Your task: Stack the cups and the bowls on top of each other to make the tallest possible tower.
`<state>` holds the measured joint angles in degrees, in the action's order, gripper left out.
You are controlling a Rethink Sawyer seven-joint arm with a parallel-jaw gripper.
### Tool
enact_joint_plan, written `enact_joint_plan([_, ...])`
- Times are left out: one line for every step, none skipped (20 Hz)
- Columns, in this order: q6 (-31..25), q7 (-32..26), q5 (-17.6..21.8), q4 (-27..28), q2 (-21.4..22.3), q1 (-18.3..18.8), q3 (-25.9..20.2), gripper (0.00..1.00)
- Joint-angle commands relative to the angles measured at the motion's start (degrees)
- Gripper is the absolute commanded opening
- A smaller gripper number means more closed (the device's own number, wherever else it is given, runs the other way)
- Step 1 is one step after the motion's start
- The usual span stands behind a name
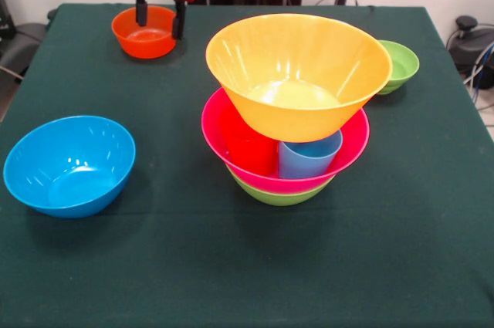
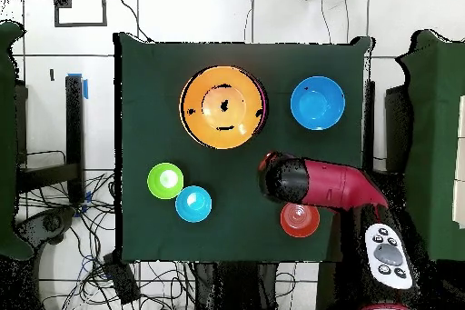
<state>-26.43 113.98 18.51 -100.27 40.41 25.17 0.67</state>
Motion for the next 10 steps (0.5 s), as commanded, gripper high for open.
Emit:
enact_joint_plan([4.4,1.7,4.5,-4.2,-4.4,1.9,-0.9,1.0])
enact_joint_plan([4.7,1.3,4.5,-4.3,-4.8,2.3,-1.1,1.0])
enact_joint_plan([4.9,1.0,4.4,-4.8,-4.9,2.7,-1.2,1.0])
enact_joint_plan([5.1,0.8,4.5,-4.9,-5.0,2.8,-1.2,1.0])
enact_joint_plan([5.2,0.5,4.5,-5.3,-4.8,3.1,-1.2,1.0])
enact_joint_plan([5.1,0.3,4.6,-5.4,-4.9,3.3,-1.2,1.0])
enact_joint_plan([5.2,0.0,4.6,-5.5,-5.3,3.8,-1.4,1.0])
enact_joint_plan([5.4,-0.1,4.7,-5.8,-5.4,4.1,-1.4,1.0])
enact_joint_plan([5.6,-0.2,4.8,-6.2,-5.6,4.4,-1.4,1.0])
enact_joint_plan([5.2,-0.2,4.8,-6.5,-5.5,4.7,-1.4,1.0])
